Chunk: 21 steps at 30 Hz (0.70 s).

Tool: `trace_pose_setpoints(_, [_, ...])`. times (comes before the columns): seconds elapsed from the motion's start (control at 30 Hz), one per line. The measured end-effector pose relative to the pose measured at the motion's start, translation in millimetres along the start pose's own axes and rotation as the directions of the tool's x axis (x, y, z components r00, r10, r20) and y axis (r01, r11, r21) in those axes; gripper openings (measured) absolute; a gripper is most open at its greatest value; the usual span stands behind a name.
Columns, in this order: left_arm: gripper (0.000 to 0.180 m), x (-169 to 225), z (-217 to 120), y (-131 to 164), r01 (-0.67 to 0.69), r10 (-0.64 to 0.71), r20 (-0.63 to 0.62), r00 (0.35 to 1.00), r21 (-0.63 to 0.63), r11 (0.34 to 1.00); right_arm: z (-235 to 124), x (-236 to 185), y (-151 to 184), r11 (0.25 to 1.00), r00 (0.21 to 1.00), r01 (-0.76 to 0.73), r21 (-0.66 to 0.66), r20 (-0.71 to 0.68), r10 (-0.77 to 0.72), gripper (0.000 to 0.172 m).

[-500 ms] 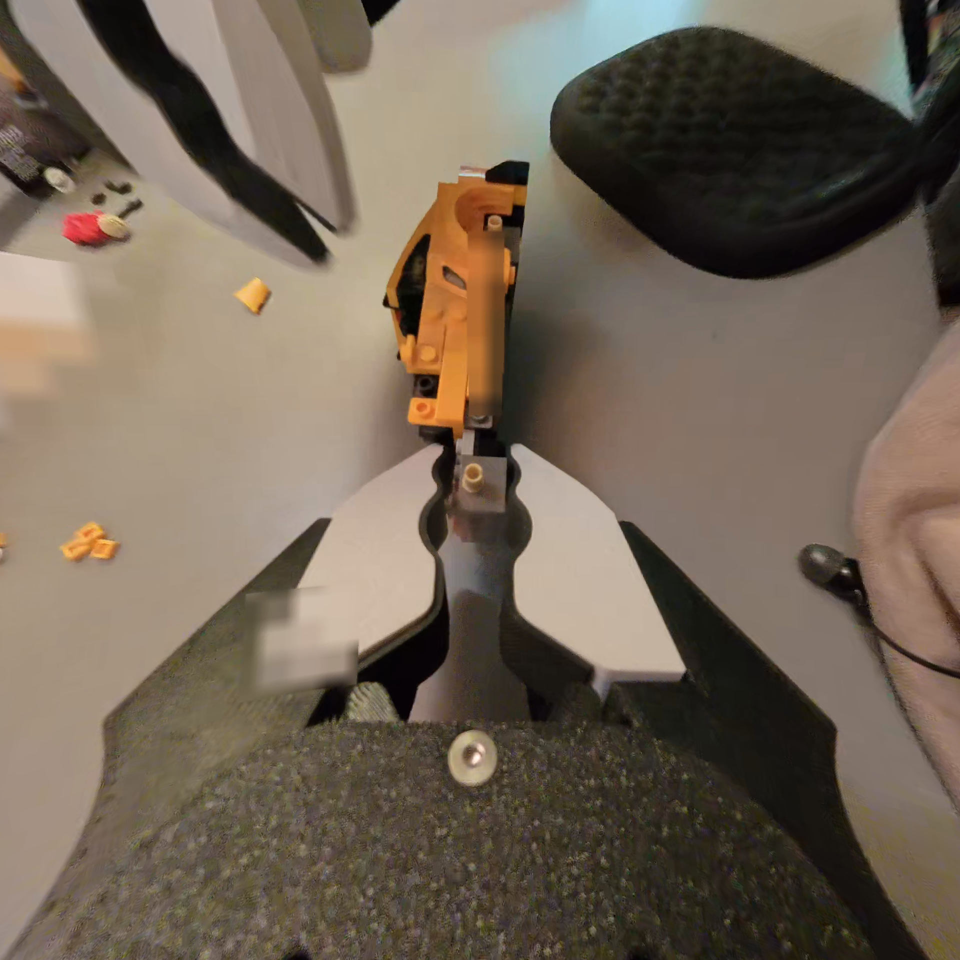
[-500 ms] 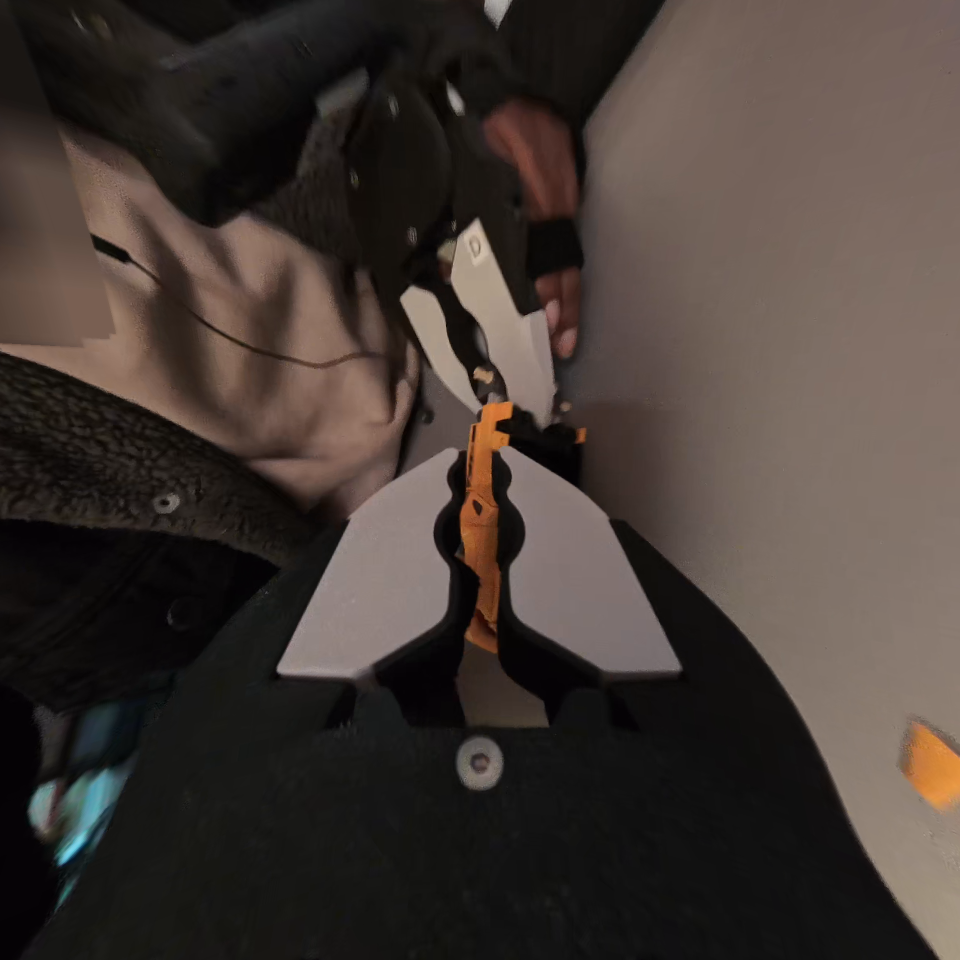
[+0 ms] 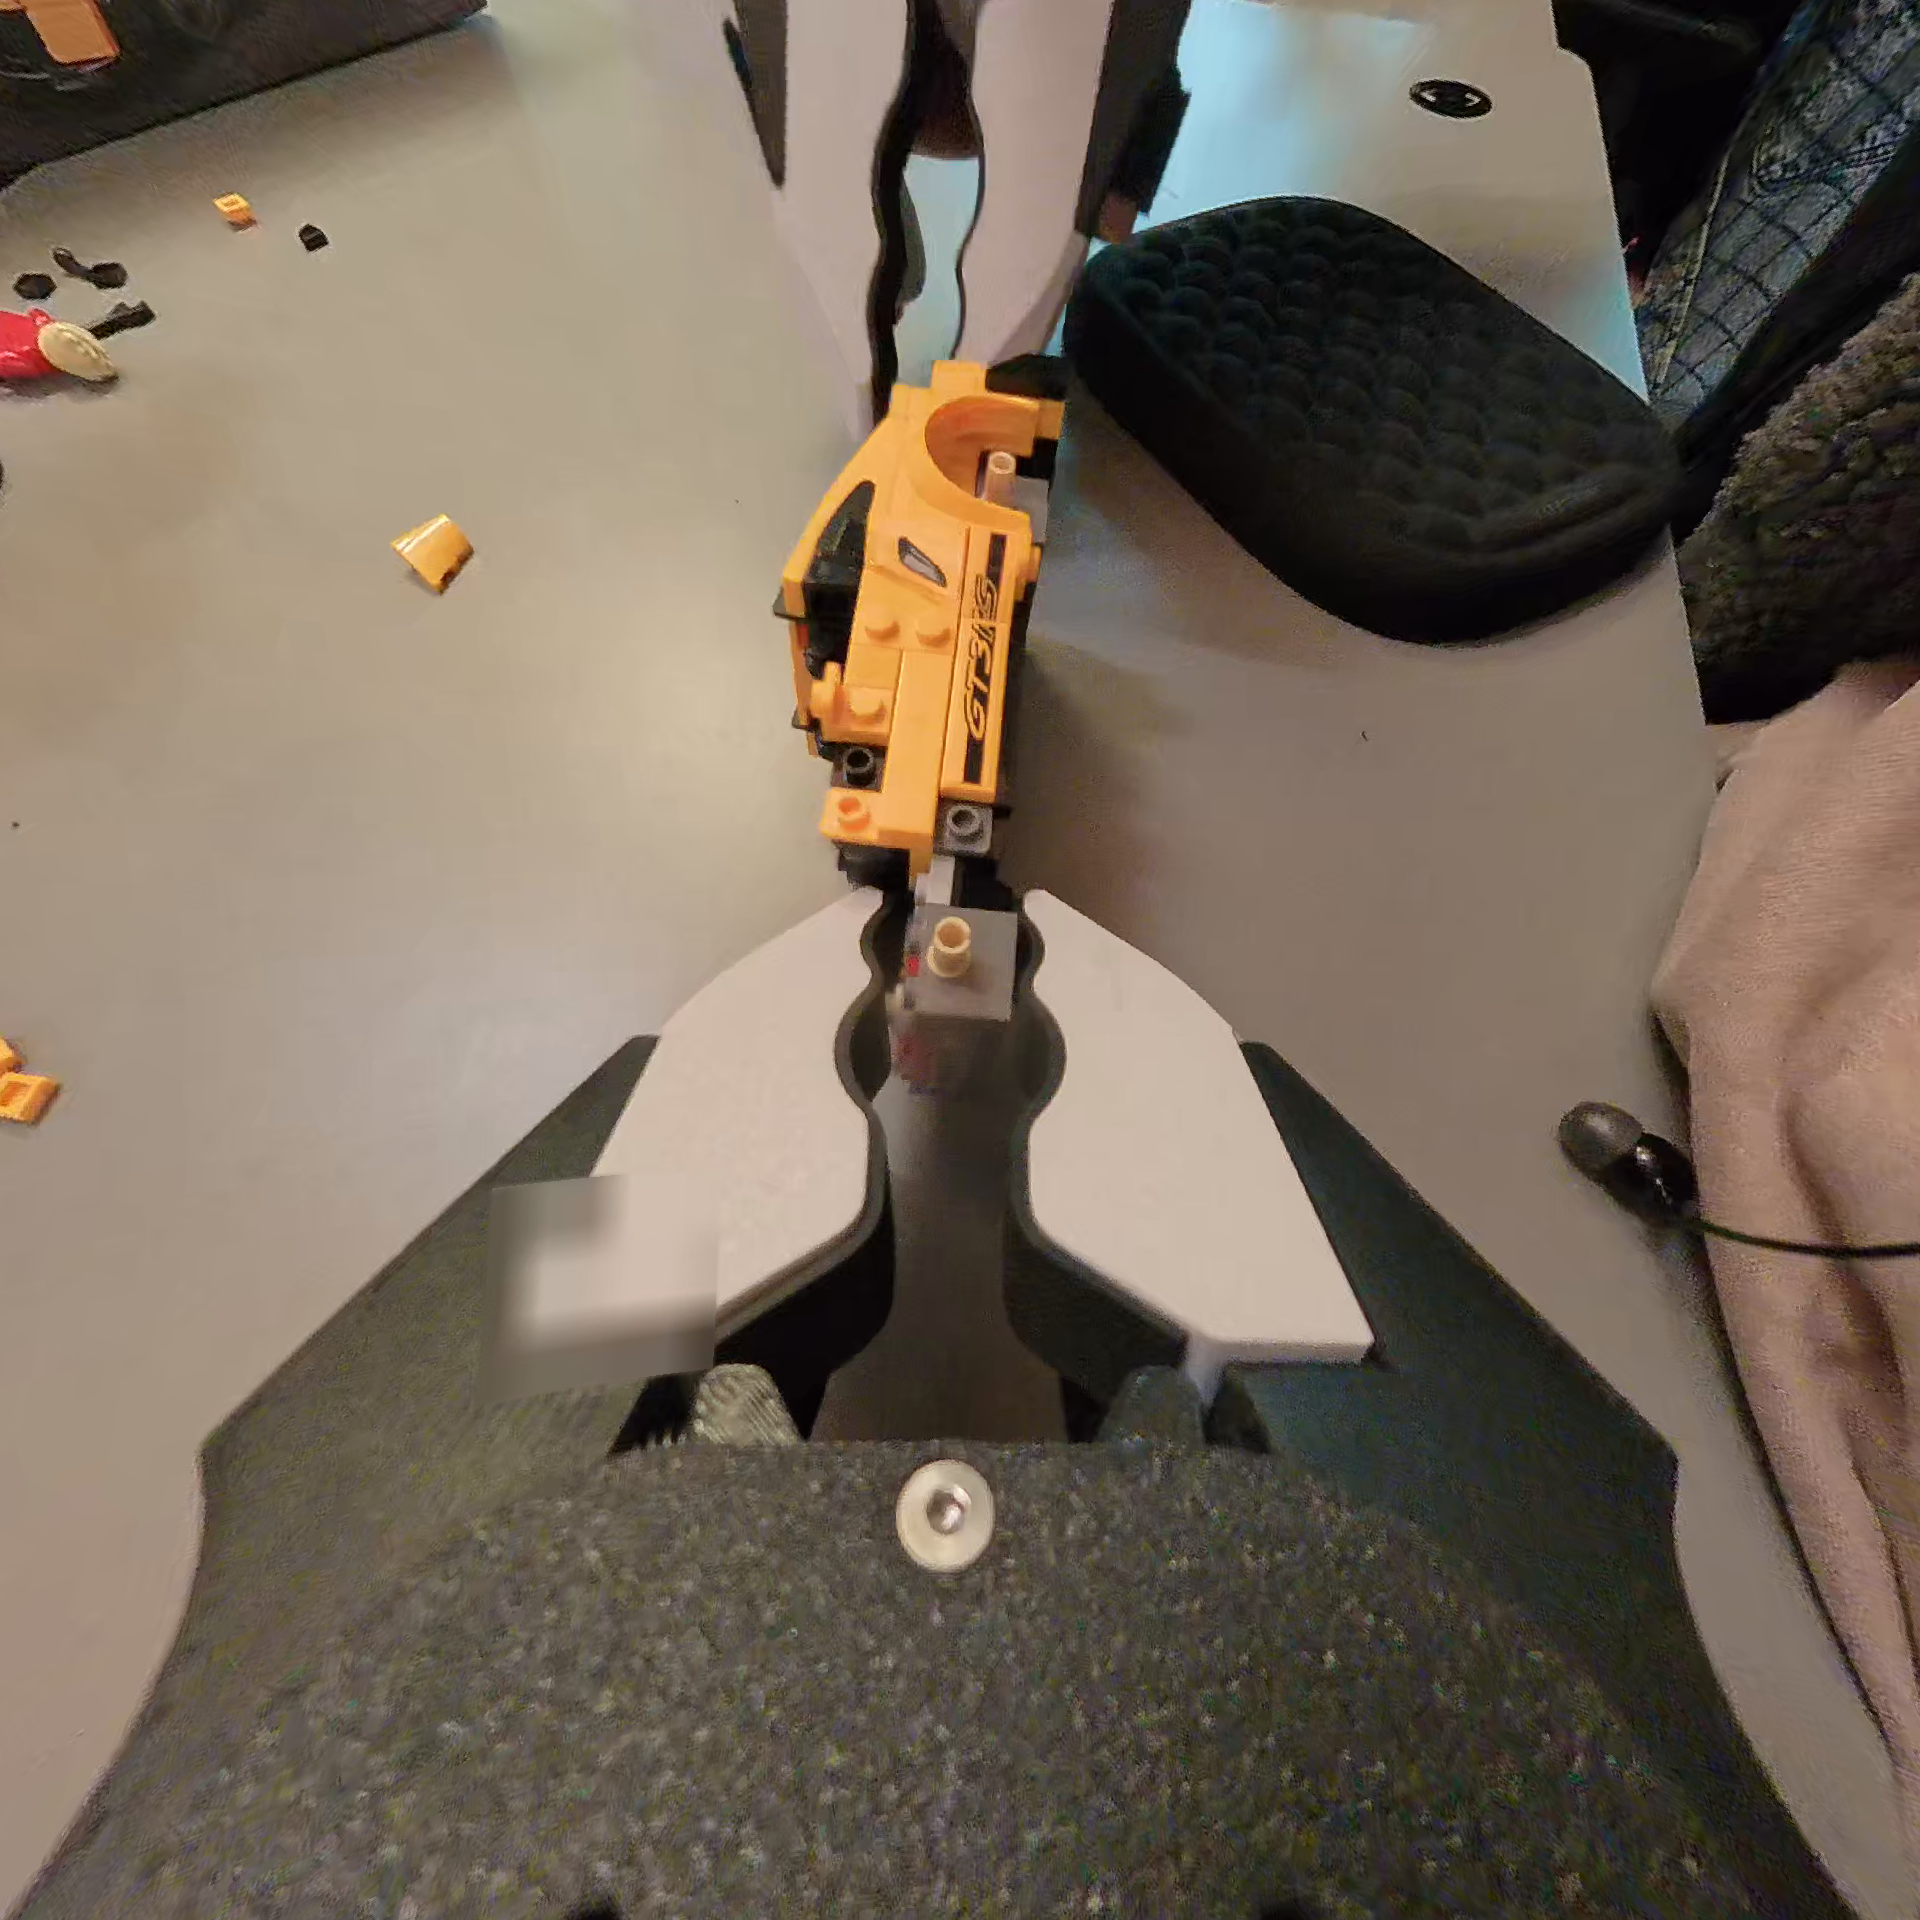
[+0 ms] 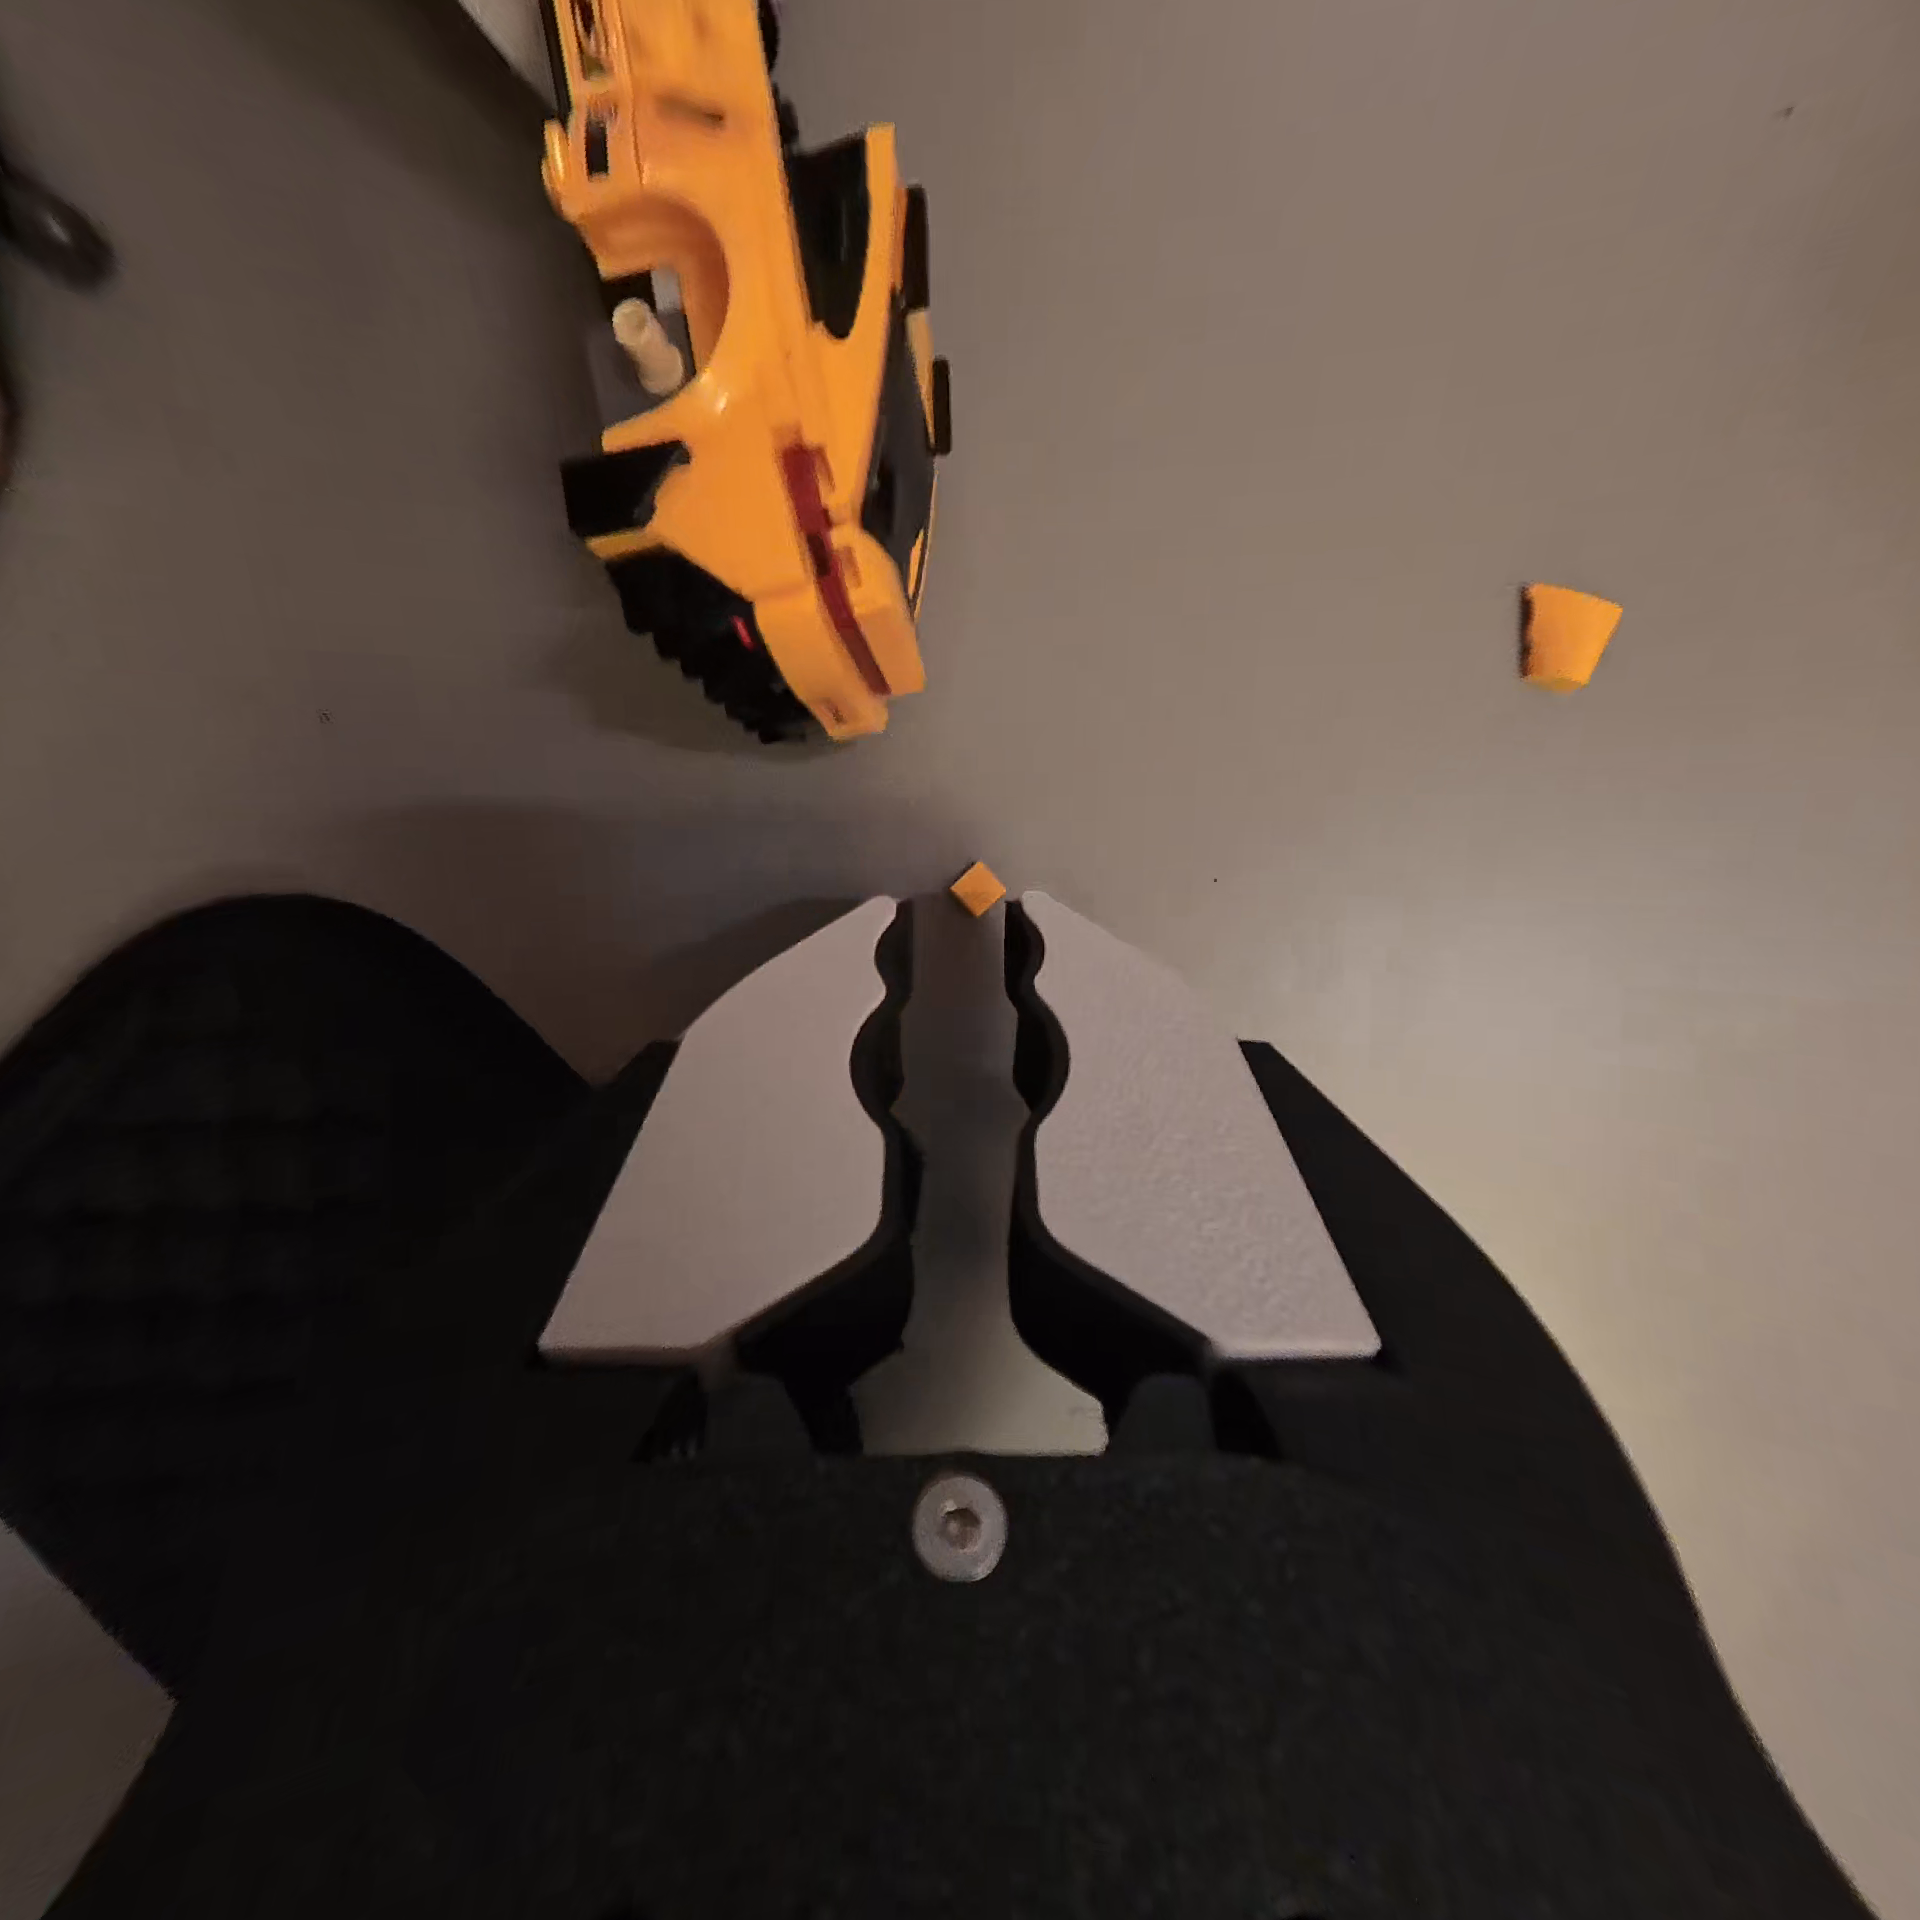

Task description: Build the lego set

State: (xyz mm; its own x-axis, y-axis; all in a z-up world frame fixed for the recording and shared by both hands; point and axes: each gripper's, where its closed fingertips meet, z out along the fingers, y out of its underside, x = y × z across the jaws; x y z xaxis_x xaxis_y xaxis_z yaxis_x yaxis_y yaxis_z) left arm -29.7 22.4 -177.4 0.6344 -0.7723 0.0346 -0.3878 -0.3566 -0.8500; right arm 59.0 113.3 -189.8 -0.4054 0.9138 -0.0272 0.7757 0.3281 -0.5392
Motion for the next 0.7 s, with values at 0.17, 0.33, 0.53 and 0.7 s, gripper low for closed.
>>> trace_pose_setpoints(0.17, [0.019,0,-2,0,0.008,-0.008,-0.017,1.0,0.003,1.0,9,0,8,0.998,0.999,-0.035,-0.045,0.008,0.036,0.017])
trace_pose_setpoints(0.33, [0.019,-1,-4,0,0.014,-0.014,-0.01,1.0,0.002,1.0,12,-1,4,0.994,0.995,-0.1,-0.054,0.004,0.1,0.015])
trace_pose_setpoints(0.53, [0.019,-1,-5,0,0.005,-0.005,-0.009,1.0,-0.002,1.0,15,1,0,0.99,0.991,-0.128,-0.06,-0.036,0.126,0.008])
trace_pose_setpoints(0.7, [0.019,-1,-6,1,0.002,-0.002,-0.003,1.0,-0.005,1.0,16,2,0,0.989,0.992,-0.124,-0.079,-0.04,0.121,0.008])
